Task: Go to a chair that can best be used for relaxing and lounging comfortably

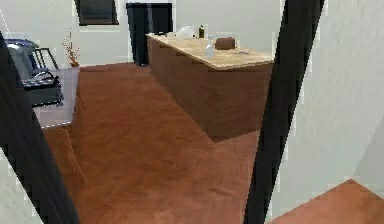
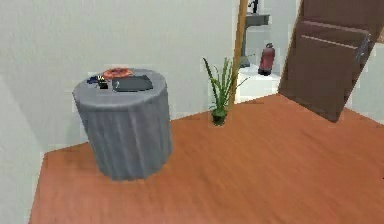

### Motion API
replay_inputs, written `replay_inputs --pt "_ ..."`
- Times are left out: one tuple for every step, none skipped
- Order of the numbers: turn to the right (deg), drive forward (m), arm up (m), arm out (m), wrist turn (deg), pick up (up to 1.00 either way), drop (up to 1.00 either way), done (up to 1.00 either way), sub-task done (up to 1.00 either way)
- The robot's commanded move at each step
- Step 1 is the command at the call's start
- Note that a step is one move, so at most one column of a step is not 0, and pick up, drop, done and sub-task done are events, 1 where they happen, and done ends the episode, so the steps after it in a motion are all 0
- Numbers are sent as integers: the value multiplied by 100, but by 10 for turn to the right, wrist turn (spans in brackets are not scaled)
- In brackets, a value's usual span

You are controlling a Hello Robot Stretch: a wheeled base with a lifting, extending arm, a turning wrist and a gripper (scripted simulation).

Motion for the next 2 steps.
replay_inputs --pt "0 45 0 0 0 0 0 0 0" --pt "-210 0 0 0 0 0 0 0 0"
